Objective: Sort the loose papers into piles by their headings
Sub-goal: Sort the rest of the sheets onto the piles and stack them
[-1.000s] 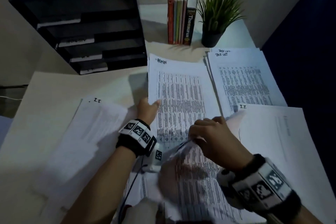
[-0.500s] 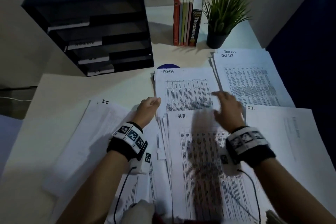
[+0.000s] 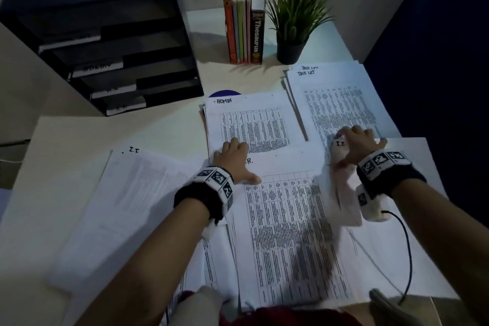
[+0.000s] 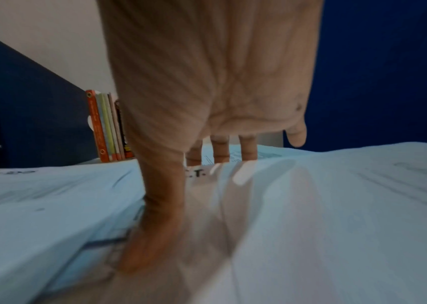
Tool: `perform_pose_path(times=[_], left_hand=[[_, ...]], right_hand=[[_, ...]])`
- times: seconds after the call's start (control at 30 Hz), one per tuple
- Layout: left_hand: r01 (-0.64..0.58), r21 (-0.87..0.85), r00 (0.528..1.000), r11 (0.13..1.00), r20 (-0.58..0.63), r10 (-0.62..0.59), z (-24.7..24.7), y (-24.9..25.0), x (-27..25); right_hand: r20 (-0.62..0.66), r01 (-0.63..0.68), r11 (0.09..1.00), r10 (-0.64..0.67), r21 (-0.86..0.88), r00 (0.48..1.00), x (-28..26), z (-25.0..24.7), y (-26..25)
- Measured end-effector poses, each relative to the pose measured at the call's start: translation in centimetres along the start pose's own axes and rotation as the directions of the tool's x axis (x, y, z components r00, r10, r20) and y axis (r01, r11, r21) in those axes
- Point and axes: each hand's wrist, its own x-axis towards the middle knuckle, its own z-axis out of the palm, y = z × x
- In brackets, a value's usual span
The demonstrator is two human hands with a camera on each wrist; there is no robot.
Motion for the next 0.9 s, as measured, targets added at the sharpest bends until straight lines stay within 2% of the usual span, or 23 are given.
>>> perform_pose_path(times=[0.13,0.23,0.4,0.5,0.57,0.67,0.73,0.83,0.9], left_hand=[[0.086,0.058,0.995,0.995,0.039,-0.088,0.6,-0.1,-0.1],[0.1,0.096,0.989,0.99,0.097,-0.109,0.2,-0.1,-0.3],[0.094,-0.008,0.983,0.996,0.157,-0.092,-1.0,-0.3,-0.7],[0.11,-0.042,0.981,0.993,0.166,-0.101,-1.5,-0.6,-1.1],[0.103,-0.057,0.987,0.993,0.126,-0.096,-1.3,-1.0,-1.4],[0.068,-0.059,0.998,0.996,-0.007,-0.068,-0.3,-2.0,-1.4],[0.055,-0.091,0.995,0.994,-0.074,-0.061,0.0,-2.7,-1.8],[0.032,-0.166,0.981,0.986,-0.184,-0.063,-0.5,-4.4,-2.8],[0.052,-0.246,0.959,0.968,-0.258,-0.117,-1.1,-6.3,-3.7]], right_hand=[[0.018,-0.038,0.999,0.038,-0.008,0.999,-0.1,0.0,0.8],[0.055,-0.008,1.0,0.009,-0.005,0.998,-0.3,0.1,0.8],[0.059,0.238,0.971,-0.239,0.032,0.969,-0.9,1.2,-0.6],[0.021,0.324,0.946,-0.325,0.03,0.946,-1.3,2.1,-2.1],[-0.002,0.325,0.945,-0.325,0.02,0.946,-1.2,2.8,-2.5],[-0.092,0.3,0.953,-0.295,0.041,0.951,-1.2,3.8,-2.6],[-0.106,0.29,0.957,-0.286,0.03,0.952,-1.5,3.9,-2.8],[-0.082,0.266,0.964,-0.265,0.006,0.961,-2.0,3.1,-3.7],[-0.12,0.279,0.959,-0.272,0.054,0.955,-2.6,1.9,-5.2]])
